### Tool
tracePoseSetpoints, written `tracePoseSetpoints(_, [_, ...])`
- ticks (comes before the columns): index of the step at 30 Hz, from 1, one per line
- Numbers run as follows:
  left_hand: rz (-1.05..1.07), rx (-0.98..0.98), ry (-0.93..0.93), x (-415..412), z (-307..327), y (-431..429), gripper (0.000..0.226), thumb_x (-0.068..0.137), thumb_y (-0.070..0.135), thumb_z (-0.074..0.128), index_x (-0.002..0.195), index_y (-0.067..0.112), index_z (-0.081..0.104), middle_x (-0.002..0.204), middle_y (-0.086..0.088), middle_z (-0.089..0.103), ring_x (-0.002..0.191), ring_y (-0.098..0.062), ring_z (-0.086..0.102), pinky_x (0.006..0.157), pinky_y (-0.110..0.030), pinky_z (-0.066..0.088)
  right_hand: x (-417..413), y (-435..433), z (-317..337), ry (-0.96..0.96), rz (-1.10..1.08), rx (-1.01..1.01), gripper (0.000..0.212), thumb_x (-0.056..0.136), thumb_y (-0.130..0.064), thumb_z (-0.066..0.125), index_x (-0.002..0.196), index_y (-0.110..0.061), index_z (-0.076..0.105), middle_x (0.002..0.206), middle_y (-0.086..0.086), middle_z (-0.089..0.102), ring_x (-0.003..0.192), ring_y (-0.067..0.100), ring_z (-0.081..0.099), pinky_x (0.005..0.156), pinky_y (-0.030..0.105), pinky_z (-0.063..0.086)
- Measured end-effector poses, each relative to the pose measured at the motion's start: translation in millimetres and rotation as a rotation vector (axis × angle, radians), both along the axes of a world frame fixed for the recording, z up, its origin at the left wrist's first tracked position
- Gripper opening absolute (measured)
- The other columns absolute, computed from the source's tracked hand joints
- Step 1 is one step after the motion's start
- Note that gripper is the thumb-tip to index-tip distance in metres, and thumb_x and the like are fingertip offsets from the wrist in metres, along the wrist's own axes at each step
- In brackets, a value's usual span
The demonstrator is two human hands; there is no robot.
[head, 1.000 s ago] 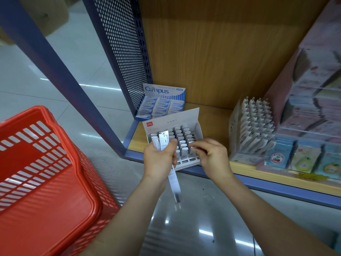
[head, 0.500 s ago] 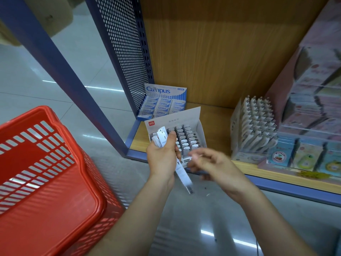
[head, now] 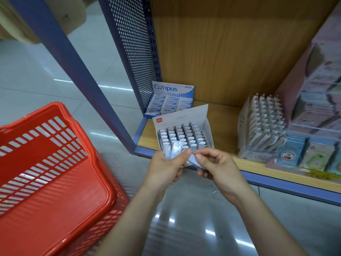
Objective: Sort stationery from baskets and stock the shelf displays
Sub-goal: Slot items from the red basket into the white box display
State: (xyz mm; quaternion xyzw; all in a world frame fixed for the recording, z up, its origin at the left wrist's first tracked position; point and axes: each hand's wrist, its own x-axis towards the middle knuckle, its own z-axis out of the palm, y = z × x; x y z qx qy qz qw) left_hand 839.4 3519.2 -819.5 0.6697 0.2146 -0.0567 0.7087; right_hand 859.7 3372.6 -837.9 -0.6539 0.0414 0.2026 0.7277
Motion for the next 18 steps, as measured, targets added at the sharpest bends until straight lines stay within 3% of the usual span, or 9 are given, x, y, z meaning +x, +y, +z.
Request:
tracePoseSetpoints(4, [0.039, 0.116, -0.097, -9.1, -8.7, 7.6, 0.032, 0.084, 0.004, 0.071, 0.060, 0.013, 0.054, 0.043, 0.012, 0.046, 0.038, -0.004, 0.037, 0.040, -0.014, 0.030, 0.5, 5.9, -6.5, -0.145, 0.153, -0.168, 0.016, 0.083, -0.003, 0.073, 0.082, -0.020, 0.073, 0.068, -0.007, 0.066, 0.063, 0.006, 0.057, 0.060, 0.017, 0.046])
tracePoseSetpoints(7, [0.059, 0.163, -0.126, -10.8, -9.7, 13.4, 0.028, 0.080, 0.005, 0.076, 0.060, 0.013, 0.058, 0.040, 0.014, 0.046, 0.037, 0.002, 0.038, 0.041, -0.011, 0.031, 5.6, 12.8, -8.9, -0.264, 0.248, -0.335, 0.020, 0.076, -0.005, 0.080, 0.078, -0.023, 0.072, 0.068, -0.006, 0.066, 0.065, 0.008, 0.056, 0.064, 0.019, 0.047])
tracePoseSetpoints(10, [0.270, 0.151, -0.115, -7.3, -20.6, 24.3, 0.028, 0.080, 0.021, 0.078, 0.068, 0.011, 0.055, 0.049, 0.005, 0.046, 0.045, -0.011, 0.036, 0.044, -0.021, 0.029, 12.3, 23.1, -20.9, -0.325, 0.107, -0.398, 0.027, 0.078, -0.003, 0.078, 0.072, -0.026, 0.066, 0.068, -0.006, 0.065, 0.064, 0.012, 0.059, 0.068, 0.031, 0.052])
tracePoseSetpoints(13, [0.423, 0.138, -0.045, -4.8, -37.2, 34.1, 0.024, 0.080, 0.021, 0.078, 0.071, 0.012, 0.058, 0.053, -0.001, 0.043, 0.049, -0.015, 0.034, 0.046, -0.025, 0.029, 15.8, 32.4, -35.1, -0.346, -0.040, -0.399, 0.032, 0.080, -0.002, 0.075, 0.074, -0.031, 0.062, 0.073, -0.008, 0.066, 0.072, 0.016, 0.066, 0.076, 0.037, 0.055])
tracePoseSetpoints(18, [0.380, 0.143, 0.006, -1.9, -47.3, 35.0, 0.018, 0.080, 0.018, 0.078, 0.074, 0.008, 0.065, 0.049, 0.002, 0.045, 0.043, -0.013, 0.036, 0.043, -0.023, 0.030, 13.2, 45.6, -55.3, -0.414, -0.021, -0.440, 0.016, 0.083, -0.005, 0.073, 0.089, -0.020, 0.072, 0.077, -0.008, 0.071, 0.075, 0.008, 0.067, 0.077, 0.028, 0.054])
